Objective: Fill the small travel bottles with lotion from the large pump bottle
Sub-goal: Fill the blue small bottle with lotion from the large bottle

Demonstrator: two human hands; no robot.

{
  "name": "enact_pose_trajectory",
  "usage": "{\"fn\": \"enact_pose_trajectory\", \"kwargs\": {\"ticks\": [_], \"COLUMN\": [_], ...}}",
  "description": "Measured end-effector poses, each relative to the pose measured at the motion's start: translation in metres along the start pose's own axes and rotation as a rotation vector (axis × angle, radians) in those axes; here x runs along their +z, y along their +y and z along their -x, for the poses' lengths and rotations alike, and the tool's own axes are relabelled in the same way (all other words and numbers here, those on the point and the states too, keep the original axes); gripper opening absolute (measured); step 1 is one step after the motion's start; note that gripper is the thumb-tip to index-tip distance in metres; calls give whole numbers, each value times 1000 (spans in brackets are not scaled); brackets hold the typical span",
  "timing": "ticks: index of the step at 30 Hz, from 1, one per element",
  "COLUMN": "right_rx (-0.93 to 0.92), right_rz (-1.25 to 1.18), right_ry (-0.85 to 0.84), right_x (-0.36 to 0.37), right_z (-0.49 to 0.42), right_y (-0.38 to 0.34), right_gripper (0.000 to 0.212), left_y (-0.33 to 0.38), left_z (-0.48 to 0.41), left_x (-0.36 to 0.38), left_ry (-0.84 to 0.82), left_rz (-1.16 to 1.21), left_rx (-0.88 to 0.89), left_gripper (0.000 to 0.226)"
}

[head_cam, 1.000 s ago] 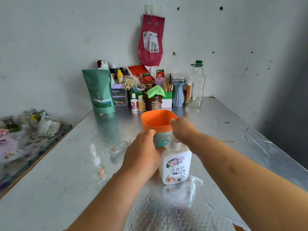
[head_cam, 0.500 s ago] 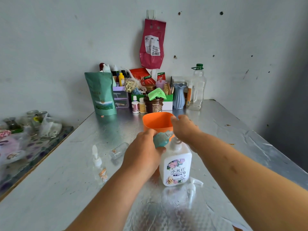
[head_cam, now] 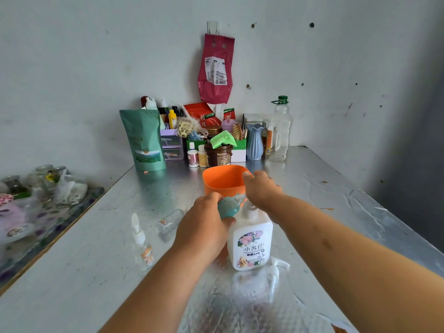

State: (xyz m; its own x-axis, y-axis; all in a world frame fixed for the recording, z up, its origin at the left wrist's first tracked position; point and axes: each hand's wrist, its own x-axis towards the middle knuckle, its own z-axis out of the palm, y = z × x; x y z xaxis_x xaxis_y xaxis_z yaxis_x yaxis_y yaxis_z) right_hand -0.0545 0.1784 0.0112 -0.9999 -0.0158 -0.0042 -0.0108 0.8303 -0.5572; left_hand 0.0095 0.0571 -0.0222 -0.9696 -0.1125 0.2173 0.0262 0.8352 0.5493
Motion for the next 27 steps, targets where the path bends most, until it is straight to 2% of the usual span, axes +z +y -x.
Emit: {"fn": "enact_pose_trajectory", "kwargs": {"ticks": [15,19,23,27], "right_rx": [-9,-2,18,-12], "right_rz": [-55,-5,45,33], "right_ry": [-15,7,-43,1], "right_x": [1,3,3,-1], "right_z": [-6,-6,1,0], "right_y": [1,3,1,-2], "right_gripper": [38,38,40,39], "left_y": [2,2,1,1], "left_z": [-1,-2,-1,1], "left_x": [-1,2,4,1], "left_ry": [19,15,-7,1], "left_rz": [17,8,4,10], "left_rx": [2,9,-1,-6], "left_gripper": [40,40,41,41]}}
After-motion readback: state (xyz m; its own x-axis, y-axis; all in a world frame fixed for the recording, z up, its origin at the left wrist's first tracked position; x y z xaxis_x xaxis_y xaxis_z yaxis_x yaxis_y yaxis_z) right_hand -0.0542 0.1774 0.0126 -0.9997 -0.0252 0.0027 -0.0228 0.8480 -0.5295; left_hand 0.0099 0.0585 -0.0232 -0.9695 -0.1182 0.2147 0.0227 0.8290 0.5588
